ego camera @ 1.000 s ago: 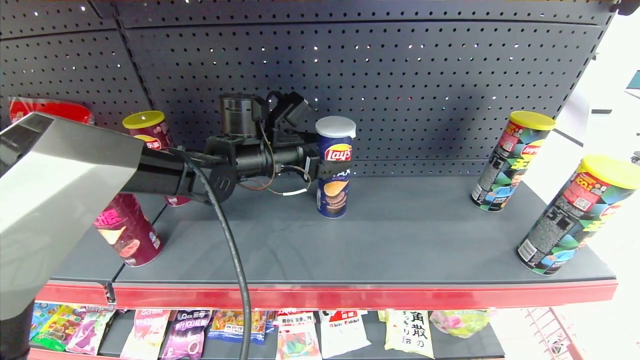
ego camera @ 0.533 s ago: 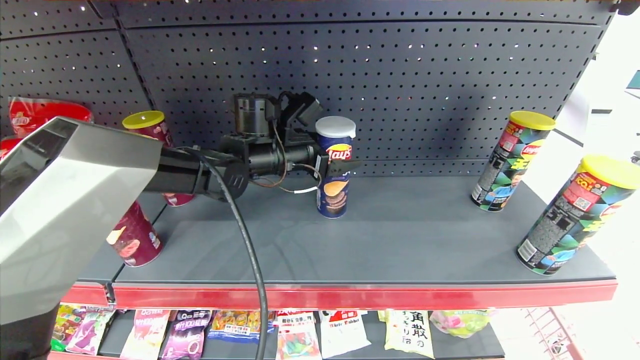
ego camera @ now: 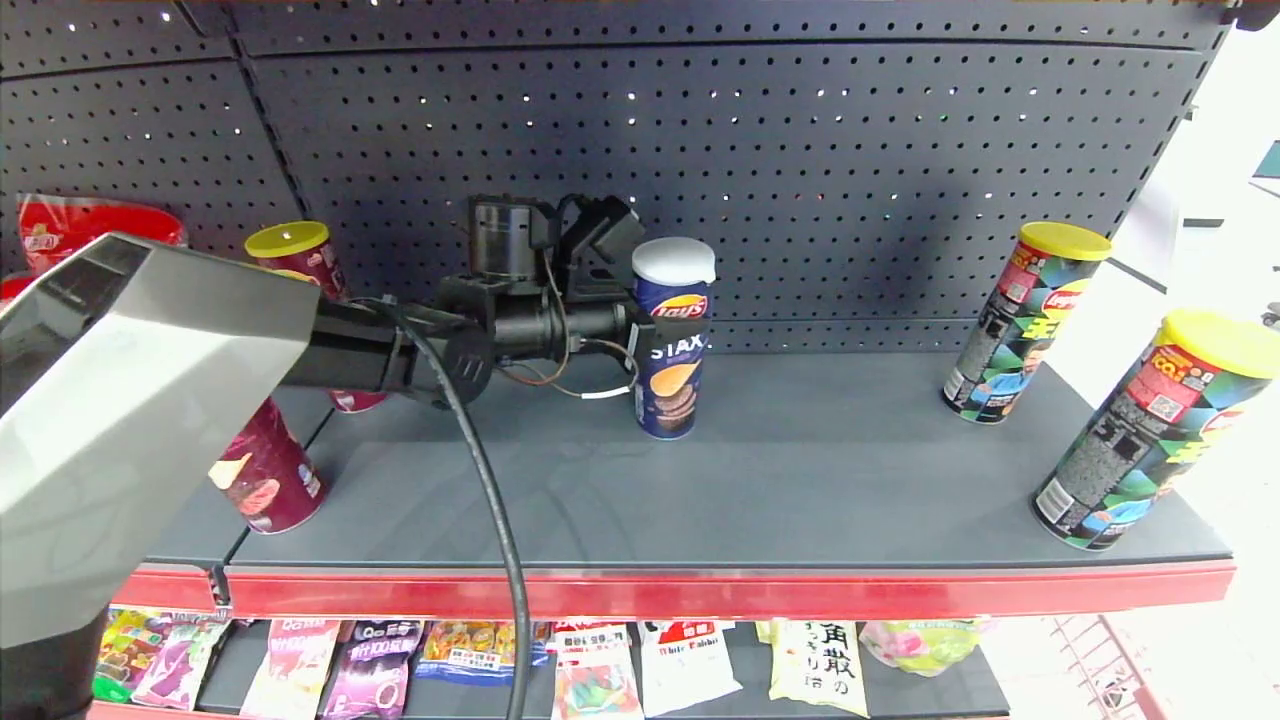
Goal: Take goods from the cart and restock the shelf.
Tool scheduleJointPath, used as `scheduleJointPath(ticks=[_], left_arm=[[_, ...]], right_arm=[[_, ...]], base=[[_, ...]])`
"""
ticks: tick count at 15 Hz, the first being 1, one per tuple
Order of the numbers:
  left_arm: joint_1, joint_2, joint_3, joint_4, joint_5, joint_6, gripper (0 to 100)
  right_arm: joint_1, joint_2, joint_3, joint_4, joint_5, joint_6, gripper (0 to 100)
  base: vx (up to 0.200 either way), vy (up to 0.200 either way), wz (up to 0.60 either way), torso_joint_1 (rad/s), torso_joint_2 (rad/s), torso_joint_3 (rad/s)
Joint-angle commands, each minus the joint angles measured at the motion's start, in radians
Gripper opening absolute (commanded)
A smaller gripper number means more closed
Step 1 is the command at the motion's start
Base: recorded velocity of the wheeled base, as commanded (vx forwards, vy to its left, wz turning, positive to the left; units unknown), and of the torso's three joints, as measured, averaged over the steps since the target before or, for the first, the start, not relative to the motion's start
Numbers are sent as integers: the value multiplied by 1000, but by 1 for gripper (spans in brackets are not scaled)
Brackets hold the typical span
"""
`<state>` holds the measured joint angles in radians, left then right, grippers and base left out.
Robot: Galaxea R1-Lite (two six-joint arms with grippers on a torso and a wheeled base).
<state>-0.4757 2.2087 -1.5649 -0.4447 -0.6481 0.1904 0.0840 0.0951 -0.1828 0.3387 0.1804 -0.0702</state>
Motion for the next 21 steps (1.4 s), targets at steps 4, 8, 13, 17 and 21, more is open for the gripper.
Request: scheduleJointPath(ticks=[4,8,13,17,21], left_arm=[[71,-221,186,67,-143,0,0],[85,-319,350,58,-245,35,0],[59,-317,411,58,-282,119,0],[29,-313,431,58,-275,119,0],[17,-305,454,40,-275,126,0]], right_arm=[[0,2,-1,0,1,0,0],[0,2,-1,0,1,-2,0],[0,2,-1,0,1,-2,0],[0,2,-1,0,1,-2,0],[0,2,-1,0,1,-2,0]], base=[[0,0,0,0,0,0],[0,0,0,0,0,0],[0,0,0,0,0,0],[0,0,0,0,0,0],[0,0,0,0,0,0]])
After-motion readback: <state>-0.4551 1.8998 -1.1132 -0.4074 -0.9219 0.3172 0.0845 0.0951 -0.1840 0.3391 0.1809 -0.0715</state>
